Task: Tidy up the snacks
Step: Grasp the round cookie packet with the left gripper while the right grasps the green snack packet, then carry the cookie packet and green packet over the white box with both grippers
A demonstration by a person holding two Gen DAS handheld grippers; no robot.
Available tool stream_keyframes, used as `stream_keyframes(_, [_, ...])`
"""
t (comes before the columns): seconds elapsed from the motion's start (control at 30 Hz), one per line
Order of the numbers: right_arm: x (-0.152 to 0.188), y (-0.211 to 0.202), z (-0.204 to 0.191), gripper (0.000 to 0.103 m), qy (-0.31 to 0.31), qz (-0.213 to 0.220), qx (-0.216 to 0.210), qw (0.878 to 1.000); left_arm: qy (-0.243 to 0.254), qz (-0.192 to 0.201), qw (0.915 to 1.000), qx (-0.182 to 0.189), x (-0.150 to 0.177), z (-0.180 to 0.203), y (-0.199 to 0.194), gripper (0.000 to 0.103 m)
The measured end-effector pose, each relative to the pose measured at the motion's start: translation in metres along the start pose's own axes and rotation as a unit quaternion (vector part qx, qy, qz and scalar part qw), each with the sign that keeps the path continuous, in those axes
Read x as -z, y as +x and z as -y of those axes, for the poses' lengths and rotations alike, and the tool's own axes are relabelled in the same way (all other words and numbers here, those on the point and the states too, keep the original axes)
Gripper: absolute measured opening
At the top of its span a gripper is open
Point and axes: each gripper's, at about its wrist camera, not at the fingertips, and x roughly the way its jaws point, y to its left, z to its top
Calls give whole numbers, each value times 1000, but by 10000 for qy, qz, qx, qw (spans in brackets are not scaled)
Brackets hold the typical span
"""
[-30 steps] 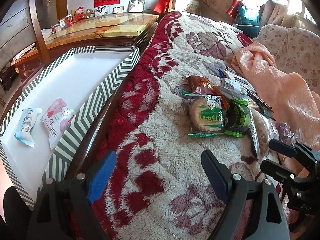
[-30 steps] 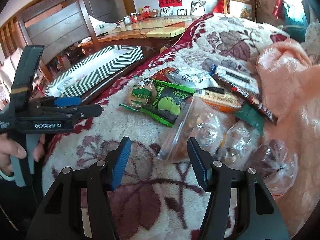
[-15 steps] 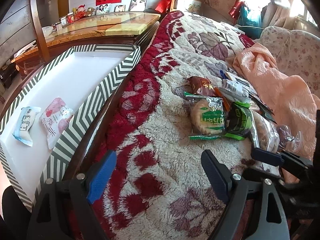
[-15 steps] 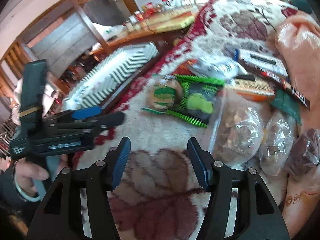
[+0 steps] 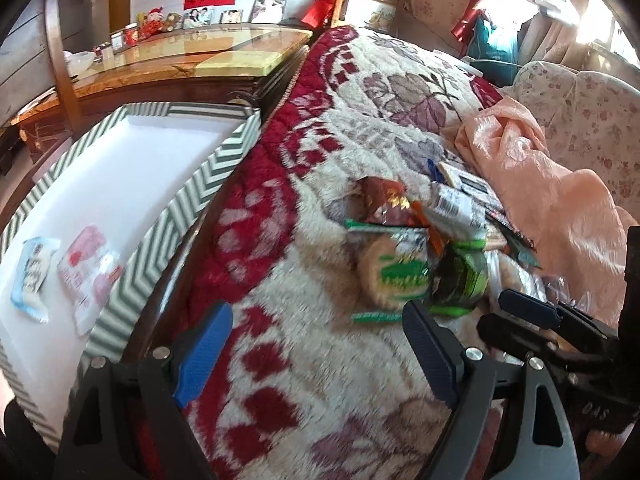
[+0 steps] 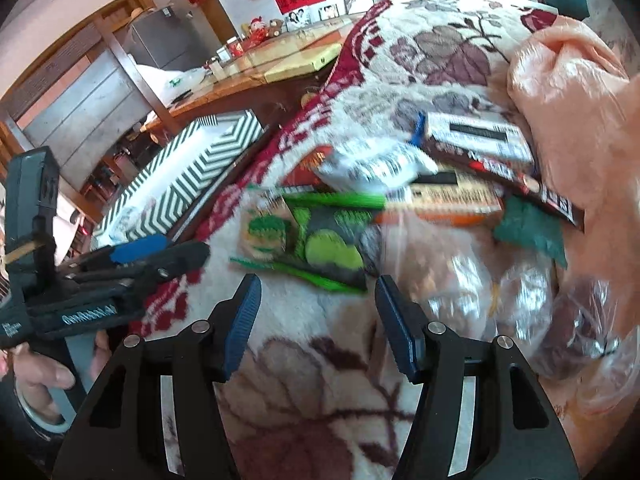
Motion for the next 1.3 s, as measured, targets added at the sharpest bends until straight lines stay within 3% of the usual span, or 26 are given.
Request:
stream_keyframes(0.6, [0, -7, 6, 65, 117, -44, 104, 9999, 134, -542, 9968, 581, -24, 33, 44, 88])
stream_keyframes(0.63, [0, -6, 6, 65, 124, -48, 103, 9999, 133, -553, 9970, 518, -24, 32, 46, 85])
stream_keyframes(0.7, [-1, -5, 5, 65, 132, -68, 113, 9998, 75, -587, 9966, 569, -23, 27, 49, 57])
stream_keyframes(0.73, [-1, -4, 4, 65, 117, -97, 129, 9998, 37, -656, 9959, 615, -23, 24, 51, 51])
stream_keyframes(1.23, [-18, 38, -13, 65, -219, -509, 421, 9976, -6, -610, 9978, 239, -15, -4, 42, 51])
stream_keyframes(1.3, [-18, 39, -13, 58, -315, -538, 363, 9974, 45, -586, 9981, 187, -14, -2, 42, 51])
